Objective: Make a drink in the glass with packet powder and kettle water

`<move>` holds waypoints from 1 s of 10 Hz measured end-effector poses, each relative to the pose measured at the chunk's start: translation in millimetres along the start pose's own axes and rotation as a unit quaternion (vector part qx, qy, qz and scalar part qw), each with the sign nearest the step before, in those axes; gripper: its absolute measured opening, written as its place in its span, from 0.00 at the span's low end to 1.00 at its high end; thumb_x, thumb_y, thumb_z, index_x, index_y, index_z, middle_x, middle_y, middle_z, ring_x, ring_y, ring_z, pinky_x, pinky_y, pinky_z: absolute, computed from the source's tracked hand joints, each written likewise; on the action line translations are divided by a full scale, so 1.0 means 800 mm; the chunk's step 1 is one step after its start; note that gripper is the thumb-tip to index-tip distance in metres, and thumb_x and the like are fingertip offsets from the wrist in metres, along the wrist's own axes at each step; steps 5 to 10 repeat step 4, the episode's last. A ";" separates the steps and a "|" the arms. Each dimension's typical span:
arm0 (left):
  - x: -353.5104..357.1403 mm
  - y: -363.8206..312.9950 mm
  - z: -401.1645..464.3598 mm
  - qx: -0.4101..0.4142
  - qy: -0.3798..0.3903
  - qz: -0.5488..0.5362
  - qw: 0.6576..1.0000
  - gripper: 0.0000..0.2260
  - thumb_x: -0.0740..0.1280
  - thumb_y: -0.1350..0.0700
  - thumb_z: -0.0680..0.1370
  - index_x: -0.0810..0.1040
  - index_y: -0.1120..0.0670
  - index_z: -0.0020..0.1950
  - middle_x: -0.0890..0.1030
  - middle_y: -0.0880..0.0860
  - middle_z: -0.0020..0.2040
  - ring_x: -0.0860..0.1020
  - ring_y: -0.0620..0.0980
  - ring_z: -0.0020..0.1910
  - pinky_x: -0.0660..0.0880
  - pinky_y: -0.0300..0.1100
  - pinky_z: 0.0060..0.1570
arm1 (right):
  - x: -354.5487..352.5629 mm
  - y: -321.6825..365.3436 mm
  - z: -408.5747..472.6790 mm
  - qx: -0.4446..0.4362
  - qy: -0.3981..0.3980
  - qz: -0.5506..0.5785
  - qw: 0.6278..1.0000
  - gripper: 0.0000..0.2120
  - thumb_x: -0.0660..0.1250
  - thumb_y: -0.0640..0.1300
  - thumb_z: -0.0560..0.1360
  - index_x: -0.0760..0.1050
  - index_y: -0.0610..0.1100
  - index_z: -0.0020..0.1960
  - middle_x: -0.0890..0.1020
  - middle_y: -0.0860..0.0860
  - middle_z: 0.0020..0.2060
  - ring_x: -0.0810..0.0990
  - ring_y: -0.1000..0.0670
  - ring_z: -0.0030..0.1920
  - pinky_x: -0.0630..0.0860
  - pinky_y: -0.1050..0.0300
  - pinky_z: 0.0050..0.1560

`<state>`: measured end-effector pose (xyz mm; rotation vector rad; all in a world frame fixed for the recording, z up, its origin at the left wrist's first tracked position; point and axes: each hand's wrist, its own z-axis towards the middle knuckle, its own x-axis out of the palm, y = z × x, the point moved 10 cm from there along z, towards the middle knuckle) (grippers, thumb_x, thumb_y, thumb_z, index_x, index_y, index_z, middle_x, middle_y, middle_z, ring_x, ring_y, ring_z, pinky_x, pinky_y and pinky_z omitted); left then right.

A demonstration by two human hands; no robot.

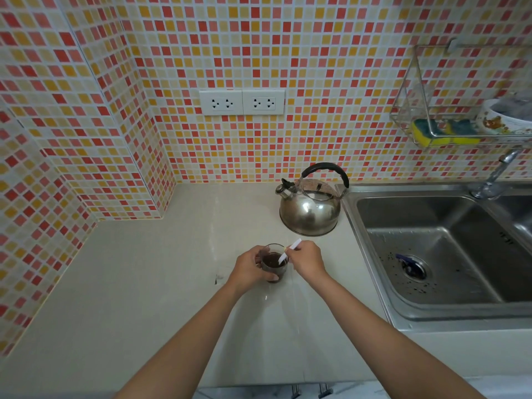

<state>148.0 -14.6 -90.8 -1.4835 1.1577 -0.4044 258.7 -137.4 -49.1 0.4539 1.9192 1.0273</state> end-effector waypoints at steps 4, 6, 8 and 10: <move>-0.018 -0.004 -0.012 0.034 0.012 0.061 0.997 0.32 0.64 0.75 0.68 0.70 0.58 0.71 0.76 0.55 0.66 0.72 0.53 0.69 0.70 0.36 0.58 | -0.036 -0.004 -0.016 -0.030 -0.030 0.043 0.998 0.34 0.59 0.75 0.65 0.74 0.52 0.59 0.81 0.51 0.43 0.81 0.47 0.47 0.80 0.44 0.50; -0.018 -0.004 -0.012 0.034 0.012 0.061 0.997 0.32 0.64 0.75 0.68 0.70 0.58 0.71 0.76 0.55 0.66 0.72 0.53 0.69 0.70 0.36 0.58 | -0.036 -0.004 -0.016 -0.030 -0.030 0.043 0.998 0.34 0.59 0.75 0.65 0.74 0.52 0.59 0.81 0.51 0.43 0.81 0.47 0.47 0.80 0.44 0.50; -0.018 -0.004 -0.012 0.034 0.012 0.061 0.997 0.32 0.64 0.75 0.68 0.70 0.58 0.71 0.76 0.55 0.66 0.72 0.53 0.69 0.70 0.36 0.58 | -0.036 -0.004 -0.016 -0.030 -0.030 0.043 0.998 0.34 0.59 0.75 0.65 0.74 0.52 0.59 0.81 0.51 0.43 0.81 0.47 0.47 0.80 0.44 0.50; -0.018 -0.004 -0.012 0.034 0.012 0.061 0.997 0.32 0.64 0.75 0.68 0.70 0.58 0.71 0.76 0.55 0.66 0.72 0.53 0.69 0.70 0.36 0.58 | -0.036 -0.004 -0.016 -0.030 -0.030 0.043 0.998 0.34 0.59 0.75 0.65 0.74 0.52 0.59 0.81 0.51 0.43 0.81 0.47 0.47 0.80 0.44 0.50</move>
